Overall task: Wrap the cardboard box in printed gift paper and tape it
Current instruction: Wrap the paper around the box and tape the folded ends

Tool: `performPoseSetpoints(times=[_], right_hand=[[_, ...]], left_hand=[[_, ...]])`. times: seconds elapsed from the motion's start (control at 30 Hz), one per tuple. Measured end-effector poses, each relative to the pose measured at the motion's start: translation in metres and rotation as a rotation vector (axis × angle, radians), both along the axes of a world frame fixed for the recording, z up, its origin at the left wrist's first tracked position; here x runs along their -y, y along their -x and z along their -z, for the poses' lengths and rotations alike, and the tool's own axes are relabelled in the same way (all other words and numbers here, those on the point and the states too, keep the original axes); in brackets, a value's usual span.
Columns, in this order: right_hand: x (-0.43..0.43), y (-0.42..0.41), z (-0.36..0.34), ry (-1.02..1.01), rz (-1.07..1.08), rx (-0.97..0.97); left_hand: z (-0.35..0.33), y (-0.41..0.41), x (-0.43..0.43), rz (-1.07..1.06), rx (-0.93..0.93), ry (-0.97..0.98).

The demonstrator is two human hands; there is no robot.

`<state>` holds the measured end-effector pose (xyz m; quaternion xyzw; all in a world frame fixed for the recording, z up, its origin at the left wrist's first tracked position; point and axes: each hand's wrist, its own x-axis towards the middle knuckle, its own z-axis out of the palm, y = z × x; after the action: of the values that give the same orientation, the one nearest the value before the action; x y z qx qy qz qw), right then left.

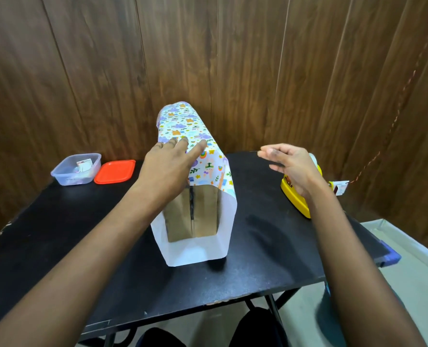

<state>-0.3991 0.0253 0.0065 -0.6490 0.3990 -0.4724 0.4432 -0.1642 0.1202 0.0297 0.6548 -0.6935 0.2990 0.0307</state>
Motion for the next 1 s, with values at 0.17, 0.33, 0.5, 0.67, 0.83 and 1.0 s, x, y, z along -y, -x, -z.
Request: performPoseSetpoints(times=[0.17, 0.33, 0.5, 0.67, 0.83, 1.0], right_hand=[[-0.007, -0.022, -0.004, 0.123, -0.088, -0.038], [-0.008, -0.090, -0.052, 0.345, -0.286, -0.386], [-0.005, -0.106, -0.050, 0.412, -0.355, -0.861], [-0.016, -0.084, -0.050, 0.426, -0.418, -0.871], [-0.017, -0.083, -0.047, 0.520, -0.307, -1.013], [-0.018, -0.082, -0.043, 0.476, -0.315, -0.891]], left_hand=[[0.003, 0.000, 0.002, -0.021, -0.005, -0.023], [0.005, -0.001, -0.005, 0.013, -0.062, 0.041], [0.008, -0.007, 0.000, 0.021, -0.092, 0.103], [0.006, -0.002, 0.006, 0.028, -0.123, 0.029], [0.016, -0.001, 0.010, 0.017, -0.121, 0.103], [0.018, -0.007, 0.010, 0.058, -0.101, 0.163]])
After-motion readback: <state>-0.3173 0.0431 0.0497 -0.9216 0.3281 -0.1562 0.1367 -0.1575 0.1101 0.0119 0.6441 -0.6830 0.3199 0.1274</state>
